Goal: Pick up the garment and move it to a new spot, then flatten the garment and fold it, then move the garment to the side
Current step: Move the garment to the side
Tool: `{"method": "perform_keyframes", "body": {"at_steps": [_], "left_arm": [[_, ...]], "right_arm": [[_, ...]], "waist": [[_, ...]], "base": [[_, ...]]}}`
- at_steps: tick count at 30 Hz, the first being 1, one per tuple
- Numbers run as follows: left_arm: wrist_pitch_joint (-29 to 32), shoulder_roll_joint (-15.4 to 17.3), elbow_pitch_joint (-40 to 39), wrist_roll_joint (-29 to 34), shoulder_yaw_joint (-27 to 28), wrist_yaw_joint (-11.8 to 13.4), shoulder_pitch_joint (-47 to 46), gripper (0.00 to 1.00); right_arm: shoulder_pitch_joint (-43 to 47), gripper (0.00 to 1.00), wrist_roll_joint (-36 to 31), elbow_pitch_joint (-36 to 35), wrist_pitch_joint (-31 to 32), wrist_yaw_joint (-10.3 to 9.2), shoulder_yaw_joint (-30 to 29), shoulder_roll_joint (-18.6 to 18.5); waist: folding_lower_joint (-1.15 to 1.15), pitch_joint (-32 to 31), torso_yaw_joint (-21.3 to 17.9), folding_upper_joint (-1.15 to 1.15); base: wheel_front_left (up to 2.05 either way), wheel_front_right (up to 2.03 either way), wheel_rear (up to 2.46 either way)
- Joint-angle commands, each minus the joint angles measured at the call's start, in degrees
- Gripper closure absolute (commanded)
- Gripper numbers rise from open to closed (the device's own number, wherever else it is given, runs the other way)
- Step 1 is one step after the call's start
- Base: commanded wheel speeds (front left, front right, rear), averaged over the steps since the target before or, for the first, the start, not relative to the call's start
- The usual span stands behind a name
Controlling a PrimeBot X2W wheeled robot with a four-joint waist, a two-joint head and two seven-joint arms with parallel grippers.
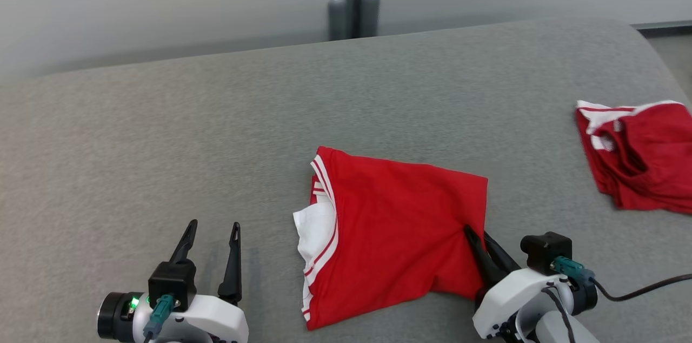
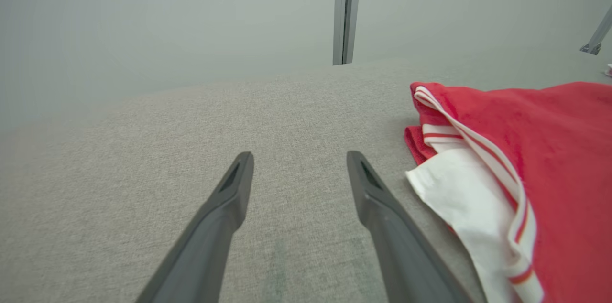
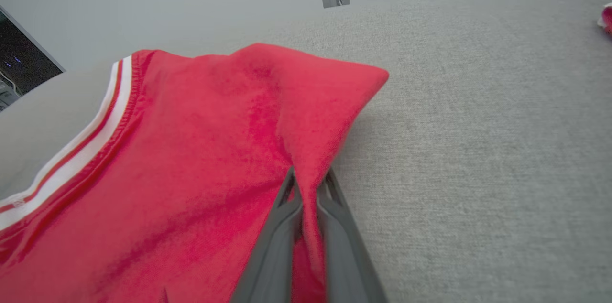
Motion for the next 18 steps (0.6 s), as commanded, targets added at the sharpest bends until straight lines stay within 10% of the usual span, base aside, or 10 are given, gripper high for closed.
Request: {"method": "perform_keyframes", "body": {"at_steps": [1,18], "left_arm": [[-0.26,0.2,0.05,0.61,0.15,-0.3,-1.02,0.0],[-0.26,0.24,0.09,2.65,1.12,-1.93,-2.83,0.0]], "right_arm": [[0.69,1.0,0.49,-0.26,-0.01,-0.03,-0.43,-0.51],[0.44,1.0,2.33,-3.98,-0.01,-0.02,0.35,-0.4]], "waist": [[0.0,-0.74,-7.11,0.0],[0.0,1.45,-25.07,0.0]], "base": [[0.0,0.0,0.0],[0.0,0.0,0.0]]}}
